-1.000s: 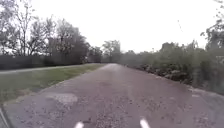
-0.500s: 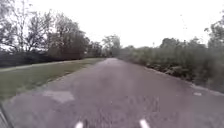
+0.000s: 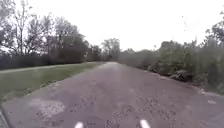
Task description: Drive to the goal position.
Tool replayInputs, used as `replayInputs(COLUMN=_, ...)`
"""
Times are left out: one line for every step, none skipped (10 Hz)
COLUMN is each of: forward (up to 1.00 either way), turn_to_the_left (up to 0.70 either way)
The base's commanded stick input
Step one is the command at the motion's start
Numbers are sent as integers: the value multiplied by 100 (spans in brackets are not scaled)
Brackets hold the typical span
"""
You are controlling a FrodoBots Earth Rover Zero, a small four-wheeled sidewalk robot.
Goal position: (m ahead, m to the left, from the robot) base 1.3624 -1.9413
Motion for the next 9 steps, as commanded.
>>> replayInputs(forward=70, turn_to_the_left=0)
replayInputs(forward=70, turn_to_the_left=0)
replayInputs(forward=70, turn_to_the_left=0)
replayInputs(forward=70, turn_to_the_left=0)
replayInputs(forward=70, turn_to_the_left=0)
replayInputs(forward=70, turn_to_the_left=0)
replayInputs(forward=70, turn_to_the_left=0)
replayInputs(forward=70, turn_to_the_left=0)
replayInputs(forward=70, turn_to_the_left=0)
